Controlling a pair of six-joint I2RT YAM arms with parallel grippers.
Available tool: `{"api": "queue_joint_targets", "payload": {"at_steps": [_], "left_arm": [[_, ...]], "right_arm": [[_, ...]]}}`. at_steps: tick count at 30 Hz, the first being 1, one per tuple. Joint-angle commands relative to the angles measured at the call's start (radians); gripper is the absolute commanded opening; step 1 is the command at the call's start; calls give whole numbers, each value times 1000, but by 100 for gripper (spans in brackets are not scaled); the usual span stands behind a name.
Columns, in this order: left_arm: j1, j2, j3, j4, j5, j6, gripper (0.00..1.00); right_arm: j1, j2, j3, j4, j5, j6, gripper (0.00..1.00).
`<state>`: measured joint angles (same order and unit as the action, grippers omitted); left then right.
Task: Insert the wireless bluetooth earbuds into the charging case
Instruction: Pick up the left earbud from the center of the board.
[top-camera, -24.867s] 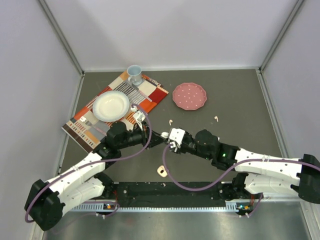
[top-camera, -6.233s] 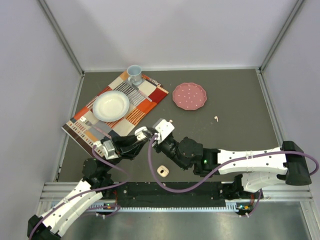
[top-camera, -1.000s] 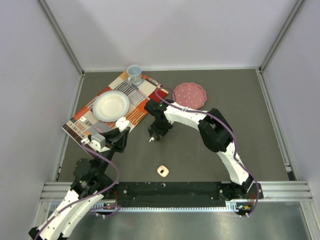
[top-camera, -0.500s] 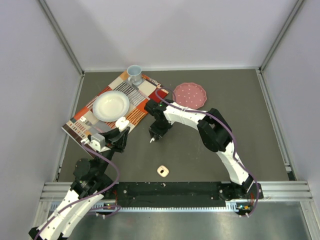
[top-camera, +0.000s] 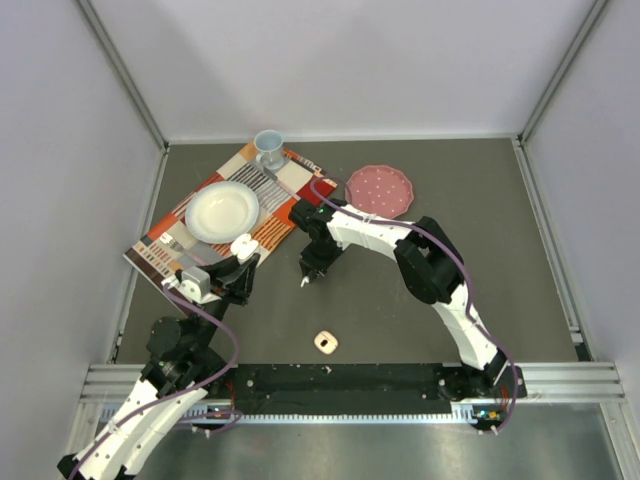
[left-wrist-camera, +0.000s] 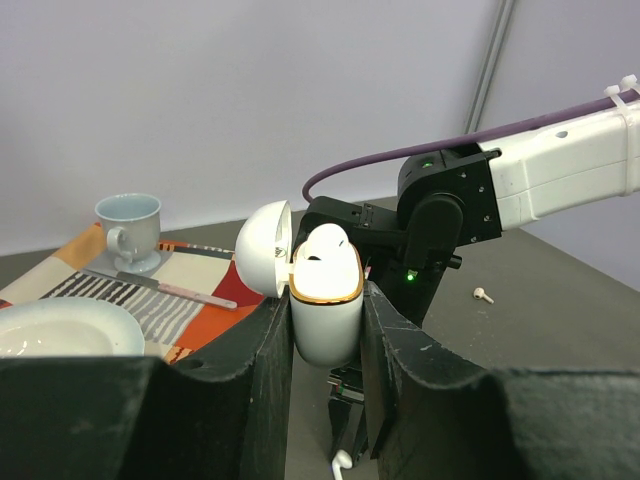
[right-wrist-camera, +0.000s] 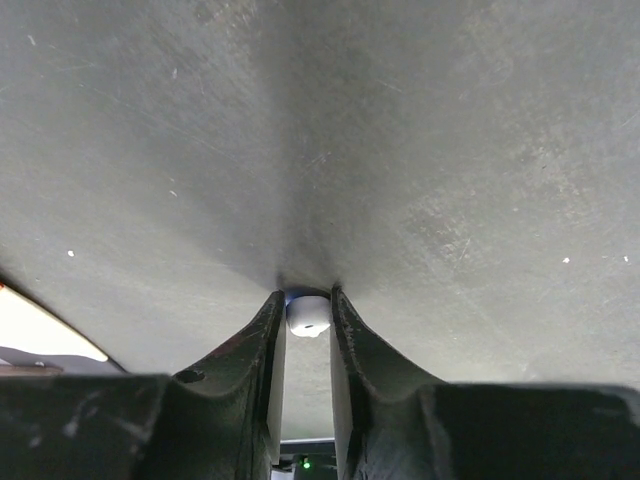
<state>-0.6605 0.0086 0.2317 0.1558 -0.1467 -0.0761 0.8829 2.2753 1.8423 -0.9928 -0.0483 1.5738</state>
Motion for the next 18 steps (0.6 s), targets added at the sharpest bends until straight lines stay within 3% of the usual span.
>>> {"api": "queue_joint_targets", "payload": {"at_steps": [1,4,12,18], "left_arm": [[-1,-55,0,41,2,-2,0],[-1,-50,-2,41,9,-4,0],[1,-38,0,41,12,-5,0],[-1,-30,0,44,13,-4,0]], "right_arm": [[10,10,18,17,10,11,14],[11,-6,9,19,22,-23,3],[10,-83,-40,124,37,-193,0],[17,-198,-165,322,85,-323,0]]}}
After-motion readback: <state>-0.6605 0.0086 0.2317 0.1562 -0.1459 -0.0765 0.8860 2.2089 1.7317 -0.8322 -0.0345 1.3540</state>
